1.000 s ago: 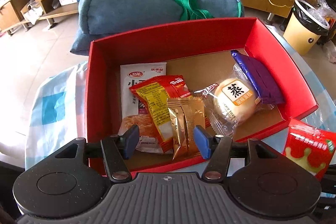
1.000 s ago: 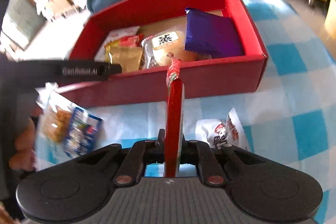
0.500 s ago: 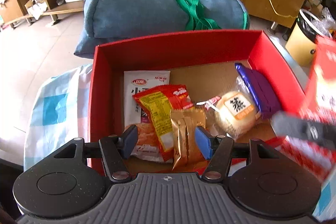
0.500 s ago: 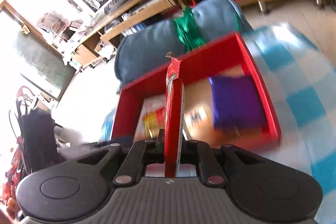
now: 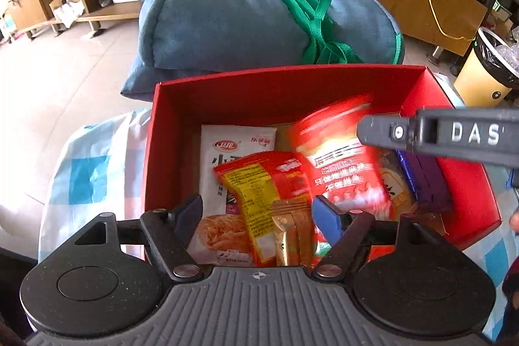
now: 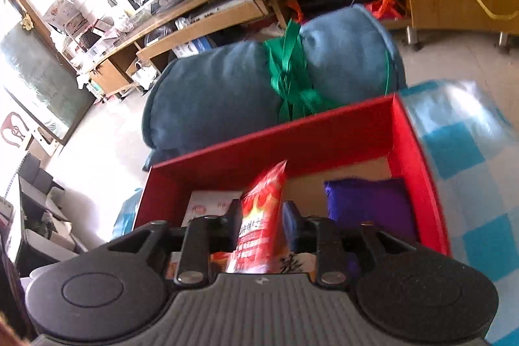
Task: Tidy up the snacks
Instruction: 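Withdraw both grippers from the box and move them back over the table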
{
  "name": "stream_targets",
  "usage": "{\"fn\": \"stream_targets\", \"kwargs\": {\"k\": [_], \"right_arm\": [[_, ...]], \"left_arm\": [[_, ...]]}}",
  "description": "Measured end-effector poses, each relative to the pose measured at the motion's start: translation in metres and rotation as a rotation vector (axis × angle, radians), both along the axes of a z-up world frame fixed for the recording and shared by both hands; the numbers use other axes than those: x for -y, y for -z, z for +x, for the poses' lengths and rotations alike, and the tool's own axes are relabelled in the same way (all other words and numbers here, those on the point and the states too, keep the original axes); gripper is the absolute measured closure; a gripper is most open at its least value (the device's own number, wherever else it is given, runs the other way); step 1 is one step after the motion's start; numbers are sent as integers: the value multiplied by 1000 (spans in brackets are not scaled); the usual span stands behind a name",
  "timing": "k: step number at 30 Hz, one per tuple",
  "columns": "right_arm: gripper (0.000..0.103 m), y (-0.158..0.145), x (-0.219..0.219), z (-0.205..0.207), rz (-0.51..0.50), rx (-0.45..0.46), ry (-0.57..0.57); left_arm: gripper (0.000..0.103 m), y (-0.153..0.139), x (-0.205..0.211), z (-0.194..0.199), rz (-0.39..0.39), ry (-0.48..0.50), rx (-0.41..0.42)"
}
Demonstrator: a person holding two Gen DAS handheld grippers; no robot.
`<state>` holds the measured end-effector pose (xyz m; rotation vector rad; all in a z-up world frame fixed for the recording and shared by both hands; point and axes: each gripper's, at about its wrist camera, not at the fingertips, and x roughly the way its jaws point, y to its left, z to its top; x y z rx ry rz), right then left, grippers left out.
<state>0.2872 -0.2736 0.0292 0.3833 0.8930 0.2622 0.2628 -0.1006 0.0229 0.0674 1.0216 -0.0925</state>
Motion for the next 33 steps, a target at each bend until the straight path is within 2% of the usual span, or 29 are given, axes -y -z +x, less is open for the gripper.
{"fn": "stream_targets", "kwargs": {"k": [3, 7, 13, 21, 25, 33], "right_arm": [[66, -4, 1, -6, -44, 14, 8], [66, -12, -2, -17, -102, 39, 12], [58, -30, -8, -43, -204, 92, 10], [52, -47, -12, -80, -266, 131, 3], [52, -50, -14, -94, -275, 128, -4], [52, -53, -17, -114, -278, 128, -15]], "left_arm": [[19, -3, 0, -2, 12, 1, 18], [19, -7, 0, -6, 18, 7, 37], [17, -17, 1, -17, 58, 26, 92], [14, -33, 3, -43, 98, 67, 172], [13, -39, 0, -52, 76, 72, 176], [11, -44, -1, -72, 81, 80, 186]]}}
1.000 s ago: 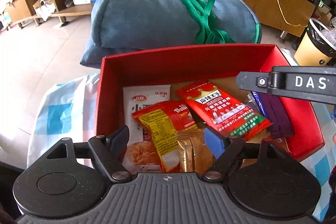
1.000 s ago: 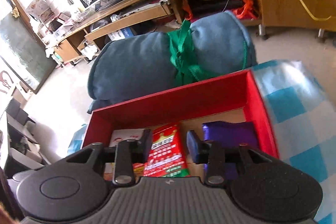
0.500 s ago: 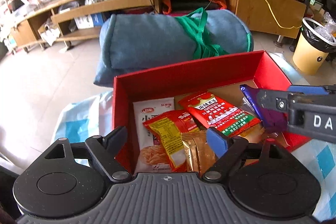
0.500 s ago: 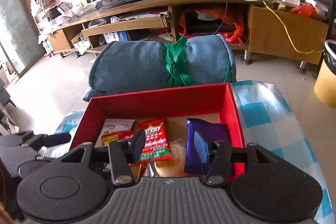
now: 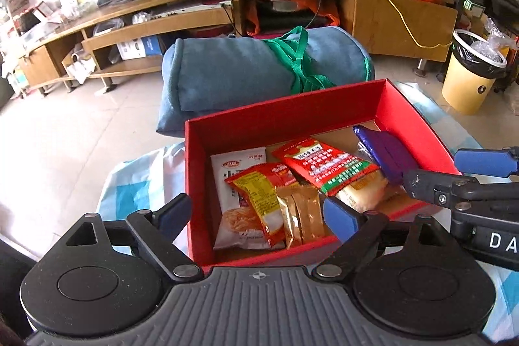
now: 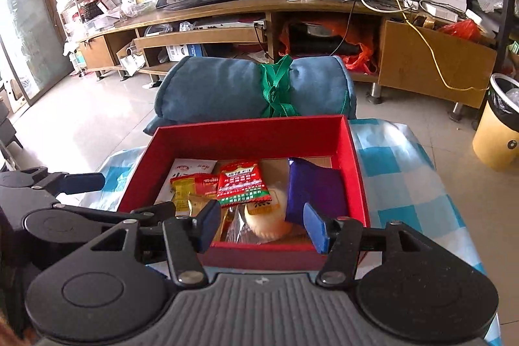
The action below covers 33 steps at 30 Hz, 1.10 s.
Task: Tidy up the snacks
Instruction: 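Withdraw both grippers from the box and move them back over the table, then grasp the blue coconut sausage packet with left gripper while right gripper grasps Kaprons wafer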
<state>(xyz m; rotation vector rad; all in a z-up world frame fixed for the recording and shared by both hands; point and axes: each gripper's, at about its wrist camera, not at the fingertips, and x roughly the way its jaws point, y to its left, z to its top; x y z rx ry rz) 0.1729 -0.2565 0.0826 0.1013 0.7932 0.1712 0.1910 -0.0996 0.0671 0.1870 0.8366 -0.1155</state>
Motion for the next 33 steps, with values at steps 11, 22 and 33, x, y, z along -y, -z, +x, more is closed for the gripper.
{"fn": "stream_targets", "kwargs": {"k": [11, 22, 33], "right_arm": [[52, 3, -3, -19, 2, -21, -4], [52, 15, -12, -37, -24, -73, -33], [52, 32, -23, -56, -53, -141, -74]], "left_arm": [[11, -1, -3, -18, -2, -3, -7], [11, 9, -8, -37, 23, -7, -50], [11, 28, -14, -59, 57, -7, -126]]}}
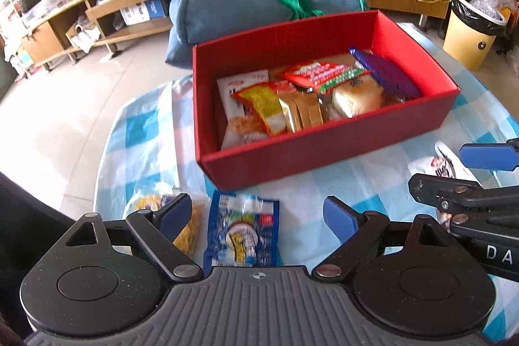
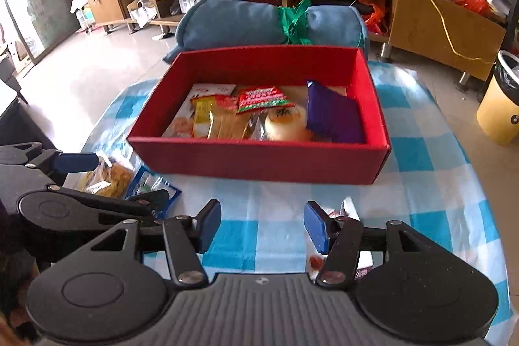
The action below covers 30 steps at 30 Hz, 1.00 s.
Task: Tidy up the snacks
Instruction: 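Grasp the blue coconut sausage packet with left gripper while right gripper grasps Kaprons wafer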
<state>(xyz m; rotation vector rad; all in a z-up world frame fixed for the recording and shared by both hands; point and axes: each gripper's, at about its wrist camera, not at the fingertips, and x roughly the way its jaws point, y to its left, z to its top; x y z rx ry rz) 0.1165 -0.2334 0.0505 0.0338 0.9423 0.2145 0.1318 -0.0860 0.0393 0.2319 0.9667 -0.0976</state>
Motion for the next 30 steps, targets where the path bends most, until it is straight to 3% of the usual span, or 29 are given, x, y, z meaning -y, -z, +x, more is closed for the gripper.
{"fn": "stream_targets", "kwargs": {"k": [12, 20, 30], "right_arm": [[52, 20, -21, -22, -42, -76, -137], [51, 31, -27, -24, -40, -133, -259], [51, 54, -40, -25, -107, -186, -505]], "left_arm": [[13, 29, -19, -25, -24, 15, -146], [13, 37, -24, -30, -23, 26, -180], [12, 43, -29, -25, -12, 18, -201]]}}
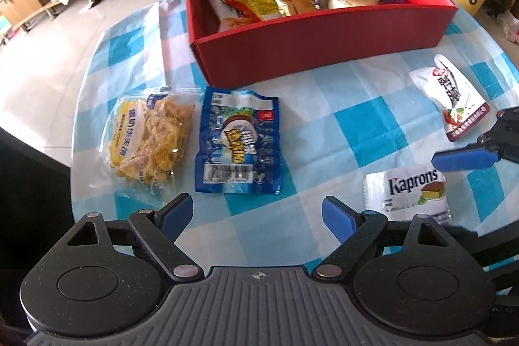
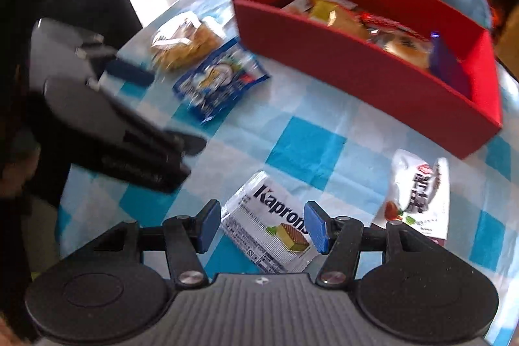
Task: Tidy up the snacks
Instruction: 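Grasp the blue coconut sausage packet with left gripper while right gripper grasps Kaprons wafer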
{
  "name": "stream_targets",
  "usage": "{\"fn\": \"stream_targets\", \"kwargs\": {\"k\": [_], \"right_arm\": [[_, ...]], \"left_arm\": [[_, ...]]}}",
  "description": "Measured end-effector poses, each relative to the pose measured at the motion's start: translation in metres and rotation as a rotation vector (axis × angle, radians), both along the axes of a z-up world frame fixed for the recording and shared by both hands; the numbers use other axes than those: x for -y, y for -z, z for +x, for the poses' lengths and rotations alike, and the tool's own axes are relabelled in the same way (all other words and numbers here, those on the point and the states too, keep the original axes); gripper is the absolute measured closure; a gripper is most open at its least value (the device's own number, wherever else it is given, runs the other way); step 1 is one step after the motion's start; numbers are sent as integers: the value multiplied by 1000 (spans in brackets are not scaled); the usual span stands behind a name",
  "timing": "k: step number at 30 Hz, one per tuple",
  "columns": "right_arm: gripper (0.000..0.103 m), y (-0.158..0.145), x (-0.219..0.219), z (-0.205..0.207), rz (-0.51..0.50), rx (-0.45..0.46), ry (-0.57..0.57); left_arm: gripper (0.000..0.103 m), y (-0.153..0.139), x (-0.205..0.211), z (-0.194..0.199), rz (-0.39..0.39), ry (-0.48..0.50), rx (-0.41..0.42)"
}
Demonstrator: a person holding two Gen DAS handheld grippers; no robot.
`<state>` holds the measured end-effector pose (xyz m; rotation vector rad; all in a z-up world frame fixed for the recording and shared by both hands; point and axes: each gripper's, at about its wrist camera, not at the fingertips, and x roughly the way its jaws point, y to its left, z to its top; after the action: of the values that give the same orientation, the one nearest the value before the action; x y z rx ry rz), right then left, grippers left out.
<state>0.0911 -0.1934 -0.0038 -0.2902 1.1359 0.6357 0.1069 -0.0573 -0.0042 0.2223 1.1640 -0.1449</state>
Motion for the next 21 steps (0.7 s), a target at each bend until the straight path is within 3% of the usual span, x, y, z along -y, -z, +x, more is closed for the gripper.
{"fn": "stream_targets", "kwargs": {"k": [8, 14, 16, 21], "right_arm": [[51, 5, -11, 8, -30, 48, -109], [50, 22, -16, 6, -25, -33, -211], [48, 23, -19, 2, -39, -16, -249], [23, 26, -16, -7, -9, -23, -312]], "left_arm": [[12, 1, -15, 9, -9, -58, -7], [12, -3, -28, 19, -59, -75, -23], [12, -2, -33, 23, -72, -71, -35], [12, 6, -31, 37, -39, -27, -40]]}}
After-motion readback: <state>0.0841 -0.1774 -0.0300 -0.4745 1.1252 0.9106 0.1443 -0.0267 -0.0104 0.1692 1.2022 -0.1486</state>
